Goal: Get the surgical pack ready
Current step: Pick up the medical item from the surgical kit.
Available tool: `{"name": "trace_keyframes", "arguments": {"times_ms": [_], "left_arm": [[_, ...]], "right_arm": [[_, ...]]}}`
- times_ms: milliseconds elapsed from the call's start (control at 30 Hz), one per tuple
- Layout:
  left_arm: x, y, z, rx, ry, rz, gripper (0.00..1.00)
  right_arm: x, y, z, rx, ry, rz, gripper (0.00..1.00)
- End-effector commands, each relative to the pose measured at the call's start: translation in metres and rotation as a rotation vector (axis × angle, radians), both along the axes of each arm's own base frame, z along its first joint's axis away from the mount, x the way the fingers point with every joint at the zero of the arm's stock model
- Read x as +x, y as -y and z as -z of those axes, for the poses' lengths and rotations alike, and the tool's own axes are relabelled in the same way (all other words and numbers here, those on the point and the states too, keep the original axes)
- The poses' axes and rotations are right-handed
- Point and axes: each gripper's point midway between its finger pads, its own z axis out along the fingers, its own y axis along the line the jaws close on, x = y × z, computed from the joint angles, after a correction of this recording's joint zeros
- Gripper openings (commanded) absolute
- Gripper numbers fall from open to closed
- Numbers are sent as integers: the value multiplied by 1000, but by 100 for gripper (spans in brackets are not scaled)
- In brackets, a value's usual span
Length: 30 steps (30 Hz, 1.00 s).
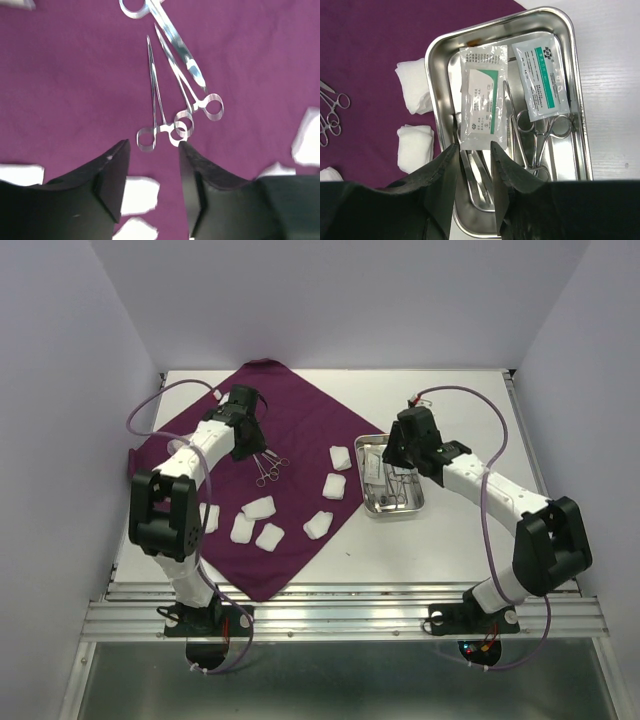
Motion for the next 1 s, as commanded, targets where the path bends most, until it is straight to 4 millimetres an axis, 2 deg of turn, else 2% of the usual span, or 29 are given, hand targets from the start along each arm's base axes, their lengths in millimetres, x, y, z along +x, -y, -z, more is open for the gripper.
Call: {"name": "trace_keyframes", "arguments": {"times_ms": [0,33,100,167,333,567,600,700,767,800,867,967], "left_arm": [[32,-10,-7,57,48,-99,52],[33,-10,2,72,25,-110,51],[39,-10,4,78,24,-117,50],[39,-8,15,83,3,-110,49],[35,-1,48,79,-60,-85,49],[36,4,77,98,-112,-69,48],[33,4,86,112,-138,-68,47],[30,5,94,125,-162,-71,40],[28,7,98,132,-169,-70,35],[28,8,97,132,-166,-69,29],[28,10,91,135,-153,-65,21],[29,13,76,142,-123,-64,14]], "right_arm": [[-11,-2,-14,26,22,-13,38],[-13,0,-13,23,16,-11,38],[-18,1,-14,30,15,-11,38],[-21,2,-15,35,15,-10,38],[-24,4,-14,33,13,-8,38],[-25,3,-13,36,8,-12,38],[-26,3,-13,38,7,-12,38],[-27,3,-12,40,7,-10,38],[-27,4,-13,42,10,-8,38],[-28,4,-14,41,10,-7,38],[-29,5,-15,41,12,-6,38],[-29,7,-18,40,18,-3,38]]}}
